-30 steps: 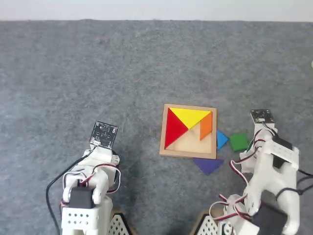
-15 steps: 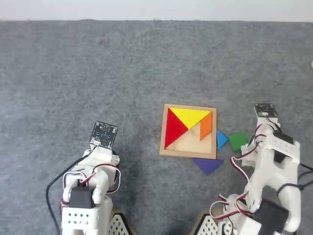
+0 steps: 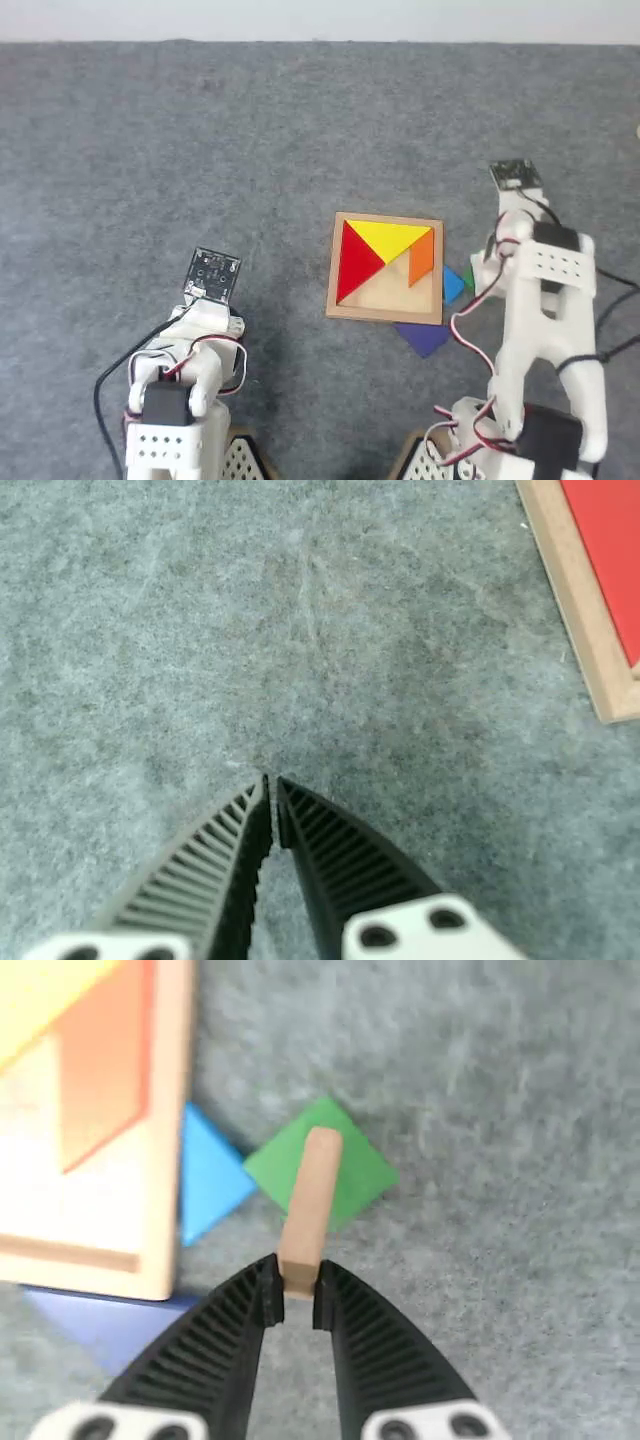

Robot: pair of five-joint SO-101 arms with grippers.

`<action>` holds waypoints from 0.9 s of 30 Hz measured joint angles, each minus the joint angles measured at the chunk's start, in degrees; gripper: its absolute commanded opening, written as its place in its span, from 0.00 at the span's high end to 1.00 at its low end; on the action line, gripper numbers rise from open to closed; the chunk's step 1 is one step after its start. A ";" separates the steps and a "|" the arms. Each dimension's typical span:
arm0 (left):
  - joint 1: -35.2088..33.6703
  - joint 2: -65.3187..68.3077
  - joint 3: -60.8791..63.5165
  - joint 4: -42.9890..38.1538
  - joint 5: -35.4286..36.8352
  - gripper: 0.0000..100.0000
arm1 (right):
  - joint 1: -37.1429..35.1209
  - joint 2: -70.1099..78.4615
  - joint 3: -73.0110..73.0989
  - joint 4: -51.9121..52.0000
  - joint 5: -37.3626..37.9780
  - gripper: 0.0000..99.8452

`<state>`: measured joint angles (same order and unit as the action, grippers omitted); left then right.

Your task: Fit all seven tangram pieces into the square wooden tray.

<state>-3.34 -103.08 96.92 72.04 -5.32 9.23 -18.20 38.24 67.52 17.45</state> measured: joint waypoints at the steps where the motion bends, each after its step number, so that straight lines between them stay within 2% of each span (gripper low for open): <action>1: 0.00 0.00 0.00 0.00 0.00 0.98 | -1.23 0.00 -1.05 1.14 -0.88 0.99; 10: 0.00 0.00 0.00 0.00 0.00 0.98 | -16.88 0.00 -3.08 3.52 -10.29 0.99; 17: 0.00 0.00 0.00 0.00 0.00 0.98 | -25.14 1.14 -2.11 -2.46 -14.51 0.99; 27: 0.00 0.00 0.00 0.00 0.00 0.98 | -25.93 8.70 0.26 -9.49 -15.21 0.99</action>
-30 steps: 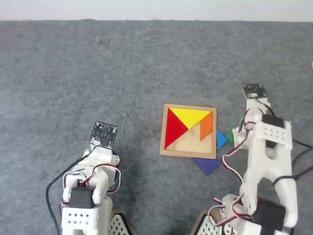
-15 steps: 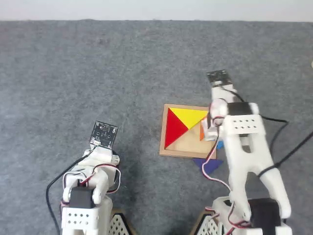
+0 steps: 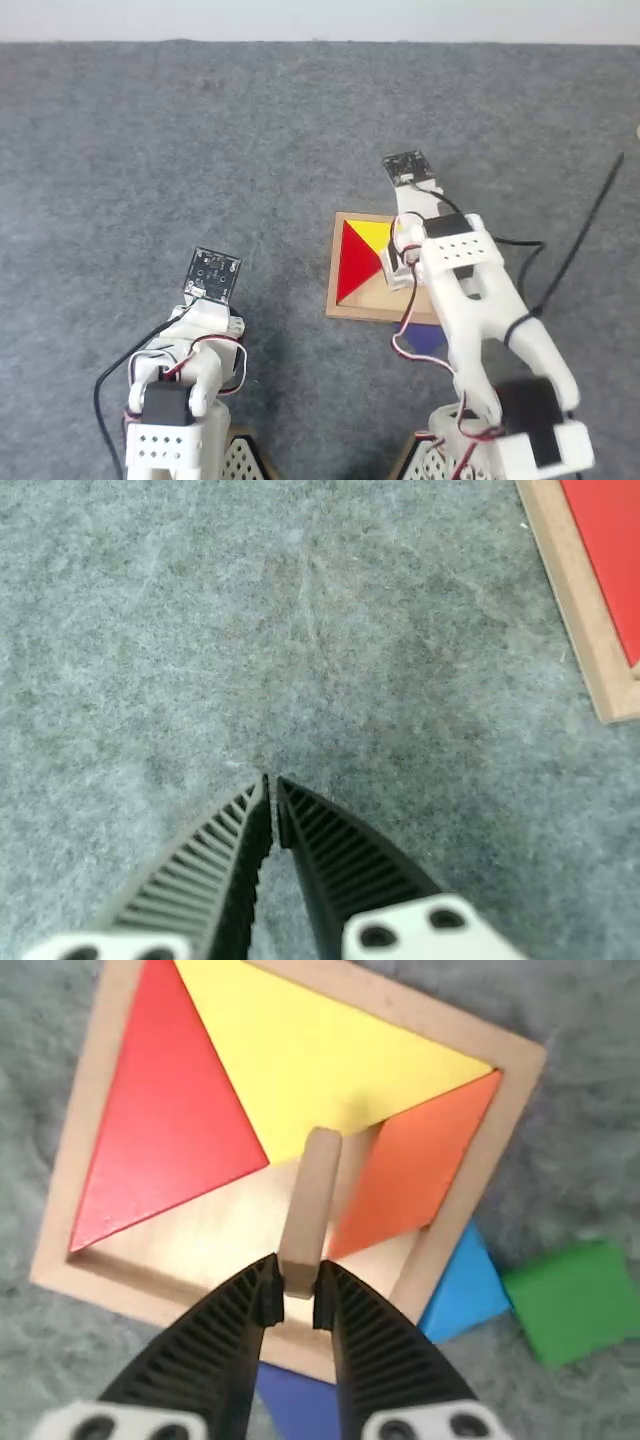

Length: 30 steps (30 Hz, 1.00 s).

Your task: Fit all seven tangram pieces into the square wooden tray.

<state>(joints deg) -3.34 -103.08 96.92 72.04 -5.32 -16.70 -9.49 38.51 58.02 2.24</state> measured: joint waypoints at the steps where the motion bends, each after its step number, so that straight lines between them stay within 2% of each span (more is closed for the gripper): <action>1: 0.00 0.00 0.00 0.00 0.00 0.98 | -0.18 1.05 0.00 -0.70 0.00 0.99; 10: 0.00 0.00 0.00 0.00 0.00 0.98 | -0.35 3.08 0.00 -1.76 0.00 0.98; 19: 0.00 0.00 0.00 0.00 0.00 0.98 | -0.35 3.08 0.00 -1.76 0.00 0.78; 26: 0.00 0.00 0.00 0.00 0.00 0.98 | -0.70 3.08 0.00 -1.85 0.00 0.77; 30: 0.00 0.00 0.00 0.00 0.00 0.98 | -4.40 3.08 -0.18 -2.29 0.00 0.77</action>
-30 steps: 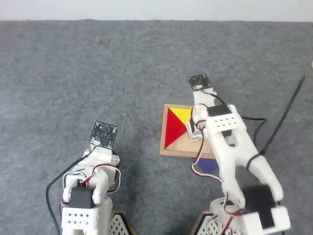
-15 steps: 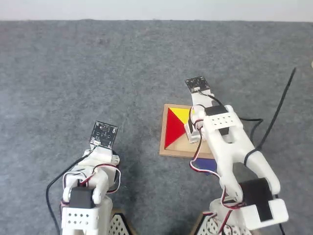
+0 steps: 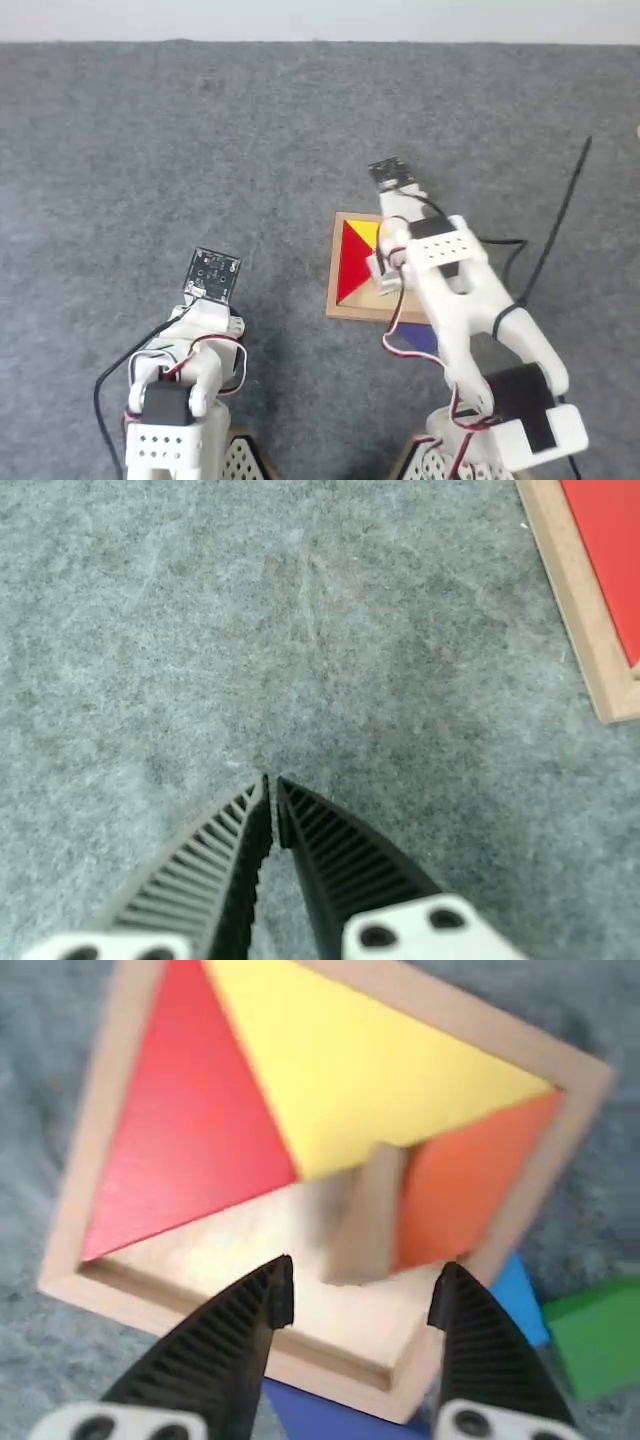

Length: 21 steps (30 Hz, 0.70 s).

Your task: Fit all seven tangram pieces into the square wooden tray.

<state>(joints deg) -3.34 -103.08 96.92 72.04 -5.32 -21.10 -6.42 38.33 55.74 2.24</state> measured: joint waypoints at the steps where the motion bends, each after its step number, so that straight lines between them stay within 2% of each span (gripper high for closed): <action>1: 0.00 0.00 0.00 0.00 0.00 0.98 | -0.97 0.00 0.00 -0.88 0.00 0.77; 21: 0.00 0.00 0.00 0.00 0.00 0.98 | -4.04 0.35 0.00 -4.75 0.00 0.77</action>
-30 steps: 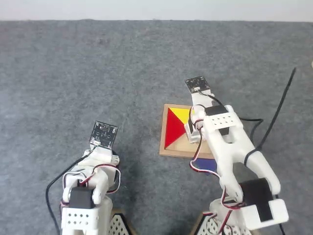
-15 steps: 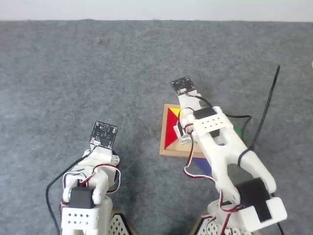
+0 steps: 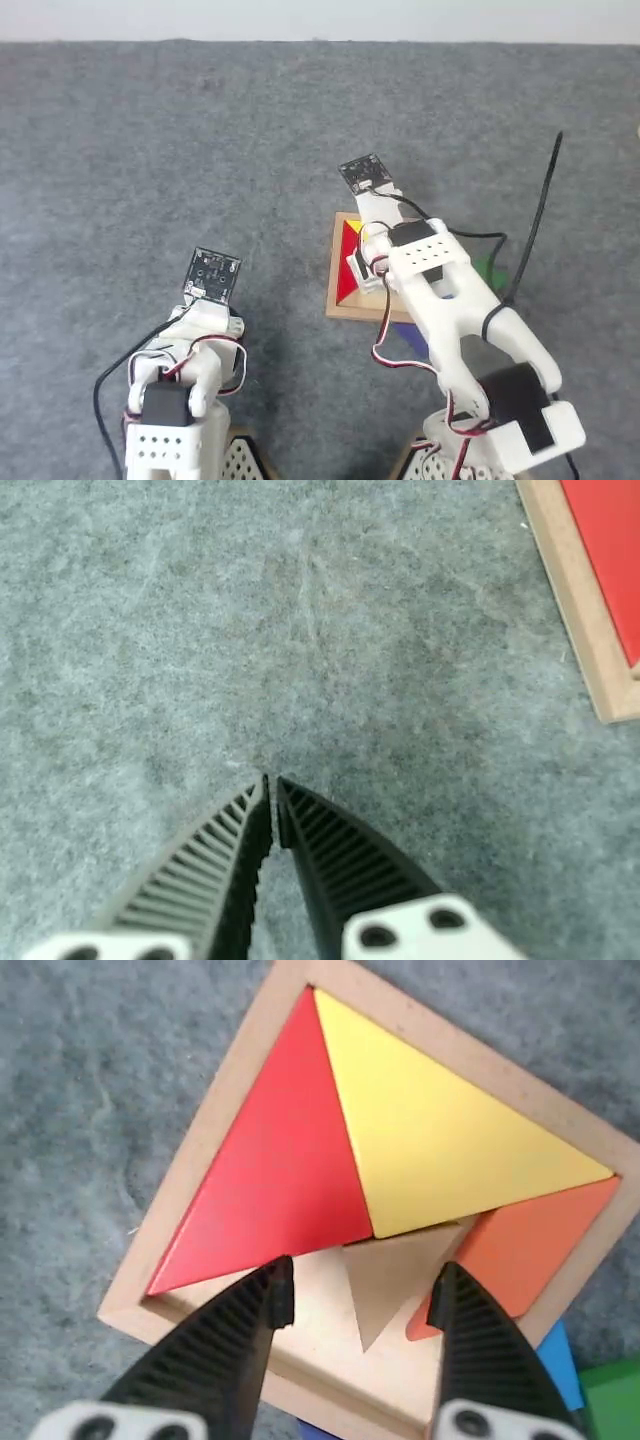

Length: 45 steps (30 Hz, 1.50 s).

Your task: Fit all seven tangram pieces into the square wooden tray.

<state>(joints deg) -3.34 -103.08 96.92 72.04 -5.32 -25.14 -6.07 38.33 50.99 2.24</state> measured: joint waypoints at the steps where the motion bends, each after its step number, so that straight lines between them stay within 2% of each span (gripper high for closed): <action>1: 0.00 0.00 0.00 0.00 0.00 0.98 | -0.09 0.00 0.00 0.00 0.00 0.77; 6: 0.00 0.00 0.00 0.00 0.00 0.98 | 0.26 0.00 0.00 0.00 0.00 0.77; 14: 0.00 0.00 0.00 0.00 0.00 0.98 | 10.20 0.00 0.00 0.00 0.00 0.77; 34: 0.00 0.00 0.00 0.00 0.00 0.98 | 8.26 3.34 0.88 -1.67 0.88 0.77; 45: 0.00 0.00 0.00 0.00 0.00 0.98 | 12.48 4.04 -0.53 -2.11 2.29 0.77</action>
<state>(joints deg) -3.34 -103.08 96.92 72.04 -5.32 -12.66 -2.02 37.80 48.88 4.53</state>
